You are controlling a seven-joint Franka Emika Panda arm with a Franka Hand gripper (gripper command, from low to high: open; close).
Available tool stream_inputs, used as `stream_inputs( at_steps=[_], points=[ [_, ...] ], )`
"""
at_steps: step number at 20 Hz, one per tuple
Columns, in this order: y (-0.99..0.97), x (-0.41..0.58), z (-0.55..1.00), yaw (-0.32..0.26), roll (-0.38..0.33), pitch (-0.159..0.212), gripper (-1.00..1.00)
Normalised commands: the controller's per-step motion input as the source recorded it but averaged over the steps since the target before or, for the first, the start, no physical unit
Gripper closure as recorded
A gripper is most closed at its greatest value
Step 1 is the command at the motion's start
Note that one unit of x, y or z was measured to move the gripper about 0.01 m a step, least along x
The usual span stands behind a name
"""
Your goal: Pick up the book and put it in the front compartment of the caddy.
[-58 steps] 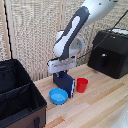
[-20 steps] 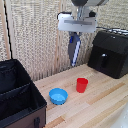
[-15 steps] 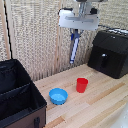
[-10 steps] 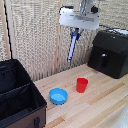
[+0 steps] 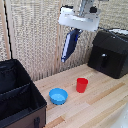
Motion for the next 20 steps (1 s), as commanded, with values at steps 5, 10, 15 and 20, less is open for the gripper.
stream_inputs(
  at_steps=[5,10,15,20],
  points=[
    [0.81,-0.109,0.35,-0.042,-0.005,0.002,1.00],
    [0.84,-0.081,0.35,-0.039,-0.017,0.000,1.00],
    [0.83,-0.001,0.28,-0.064,-0.016,0.028,1.00],
    [0.82,0.000,0.30,-0.075,-0.013,0.018,1.00]
  ],
)
